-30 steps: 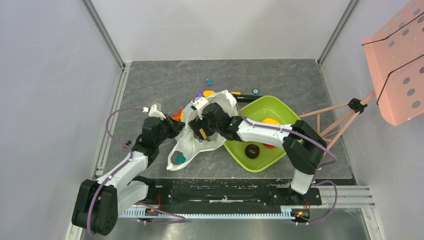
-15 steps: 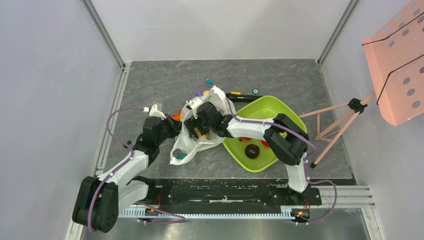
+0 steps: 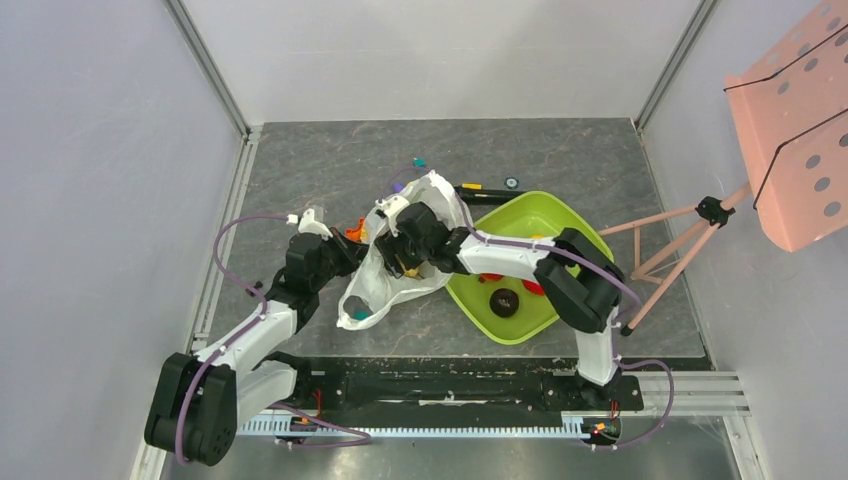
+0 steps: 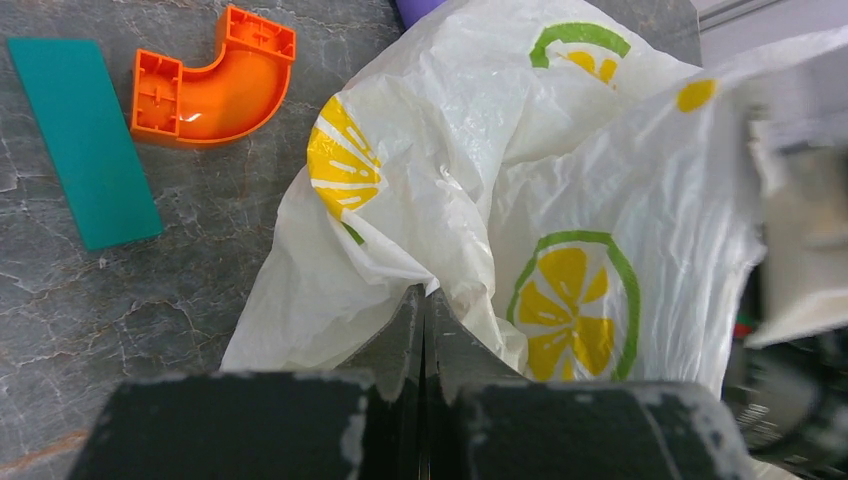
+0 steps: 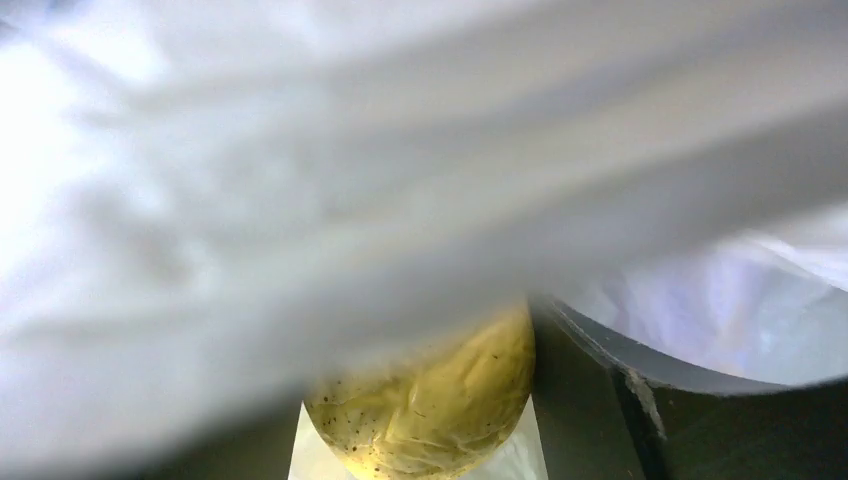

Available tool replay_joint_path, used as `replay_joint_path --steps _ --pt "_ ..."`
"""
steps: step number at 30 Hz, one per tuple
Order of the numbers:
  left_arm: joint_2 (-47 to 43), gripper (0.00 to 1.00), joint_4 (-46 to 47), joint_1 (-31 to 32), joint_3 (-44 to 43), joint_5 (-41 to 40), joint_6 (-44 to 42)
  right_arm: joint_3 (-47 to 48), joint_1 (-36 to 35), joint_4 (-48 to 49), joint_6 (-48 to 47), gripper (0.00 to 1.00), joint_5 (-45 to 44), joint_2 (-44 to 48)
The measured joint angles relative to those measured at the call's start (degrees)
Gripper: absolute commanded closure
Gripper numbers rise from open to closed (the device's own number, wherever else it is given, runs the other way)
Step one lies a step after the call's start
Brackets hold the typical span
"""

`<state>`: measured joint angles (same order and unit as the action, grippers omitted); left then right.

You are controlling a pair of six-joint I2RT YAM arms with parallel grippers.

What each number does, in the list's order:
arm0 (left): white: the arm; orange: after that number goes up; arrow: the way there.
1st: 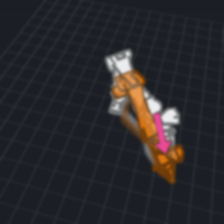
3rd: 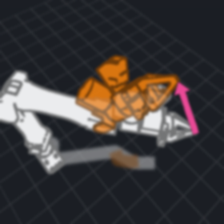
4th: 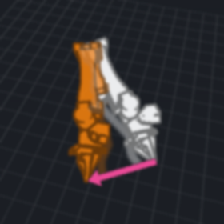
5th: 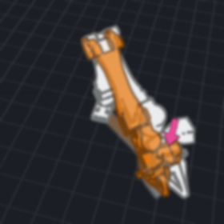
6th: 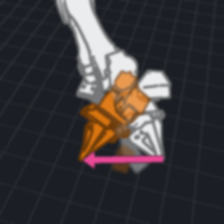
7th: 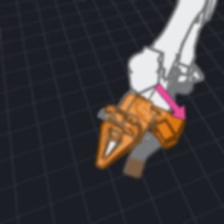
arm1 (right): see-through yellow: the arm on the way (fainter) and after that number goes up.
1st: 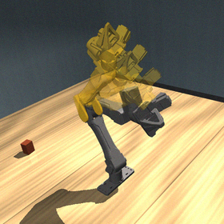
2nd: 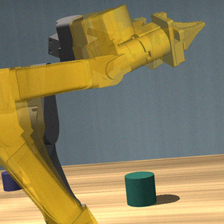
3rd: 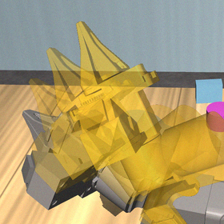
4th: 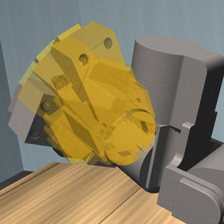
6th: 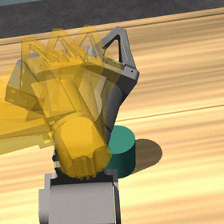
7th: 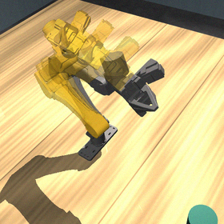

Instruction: Take the fake fruits out of the plastic bag

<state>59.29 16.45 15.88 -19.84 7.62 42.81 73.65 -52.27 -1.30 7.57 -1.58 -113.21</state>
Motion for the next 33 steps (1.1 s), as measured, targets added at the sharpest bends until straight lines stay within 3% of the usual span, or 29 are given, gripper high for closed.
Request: replay_joint_path --steps 9,18,27,33 --pt "-1.31 0.98 -0.02 0.0 -0.02 0.0 0.0 -0.15 -2.1 -4.37 -1.51 0.41 -1.14 15.69" --pt "-2.23 0.98 -0.63 0.0 -3.23 1.57 0.0 0.76 -16.24 -9.92 -3.58 0.42 -7.39 22.27" --pt "-4.28 0.98 -0.31 0.0 -10.56 6.71 0.0 -15.43 -16.2 -12.09 1.6 0.42 -14.58 44.76" --pt "-4.63 0.98 -0.9 0.0 -11.26 7.96 0.0 -21.03 -16.2 -15.26 4.76 0.42 -21.9 55.12"
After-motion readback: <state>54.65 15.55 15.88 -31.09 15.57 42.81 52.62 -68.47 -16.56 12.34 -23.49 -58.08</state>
